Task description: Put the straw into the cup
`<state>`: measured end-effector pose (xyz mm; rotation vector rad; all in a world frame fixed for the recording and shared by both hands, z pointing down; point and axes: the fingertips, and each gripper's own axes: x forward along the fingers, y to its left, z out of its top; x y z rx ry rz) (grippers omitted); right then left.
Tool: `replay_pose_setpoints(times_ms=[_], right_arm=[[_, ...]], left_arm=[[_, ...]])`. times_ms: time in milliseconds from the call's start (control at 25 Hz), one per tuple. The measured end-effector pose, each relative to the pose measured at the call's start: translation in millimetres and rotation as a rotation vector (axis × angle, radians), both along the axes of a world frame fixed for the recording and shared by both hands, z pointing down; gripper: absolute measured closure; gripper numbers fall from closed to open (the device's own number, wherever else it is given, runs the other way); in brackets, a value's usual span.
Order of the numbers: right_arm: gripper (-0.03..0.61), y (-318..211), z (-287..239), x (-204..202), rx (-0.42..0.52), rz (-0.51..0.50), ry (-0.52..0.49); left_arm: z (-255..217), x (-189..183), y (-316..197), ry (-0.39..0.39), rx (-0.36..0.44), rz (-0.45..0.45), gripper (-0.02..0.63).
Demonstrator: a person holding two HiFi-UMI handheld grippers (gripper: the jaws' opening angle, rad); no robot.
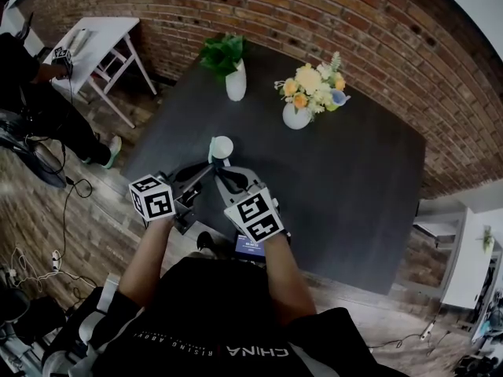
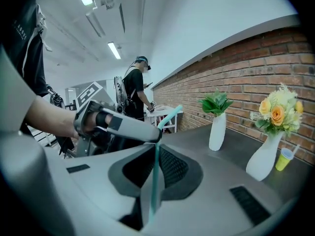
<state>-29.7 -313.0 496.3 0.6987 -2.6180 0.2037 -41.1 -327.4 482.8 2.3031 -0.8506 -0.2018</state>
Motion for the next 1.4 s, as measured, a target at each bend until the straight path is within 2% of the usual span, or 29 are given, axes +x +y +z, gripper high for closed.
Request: replay_pose_setpoints(times_ms=[360, 560, 800, 960, 1000, 1120, 1240, 1400], right_arm=[[0.541, 4.2, -3.6, 6.5, 0.043, -0.041, 0.005], [0.540, 6.0, -2.0, 15.1, 0.015, -0.081, 0.012], [0.538, 2.5, 4.2, 40.9, -0.034, -0.072, -0.006], [0.535, -8.3, 3.3, 53.7, -0.095, -0.032, -0.068], [0.498, -10.5, 4.1, 56.1, -0.105, -0.021, -0.069], [0.497, -21.3, 9.2, 66.6, -0.119, 0.020, -0.053], [0.497, -34.3, 12.2, 74.8, -0.133, 0.082, -0.060], [0.497, -50.9, 10.9, 75.3, -0.134, 0.139, -0.062]], left_arm=[[-6.4, 9.5, 6.3, -0.060, 0.059, 0.029, 0.581], [-15.9, 14.5, 3.5, -0.107, 0.101, 0.015, 0.581], [-25.7, 9.6, -5.2, -0.175, 0.150, -0.031, 0.583], [-42.3, -0.3, -16.7, -0.197, 0.194, -0.079, 0.581], [-48.4, -3.6, -19.3, -0.197, 0.204, -0.089, 0.583], [-64.3, -14.8, -29.6, -0.216, 0.248, -0.104, 0.581], [-74.4, -22.2, -45.1, -0.248, 0.284, -0.089, 0.581], [-72.3, -29.8, -68.7, -0.259, 0.293, -0.063, 0.581]])
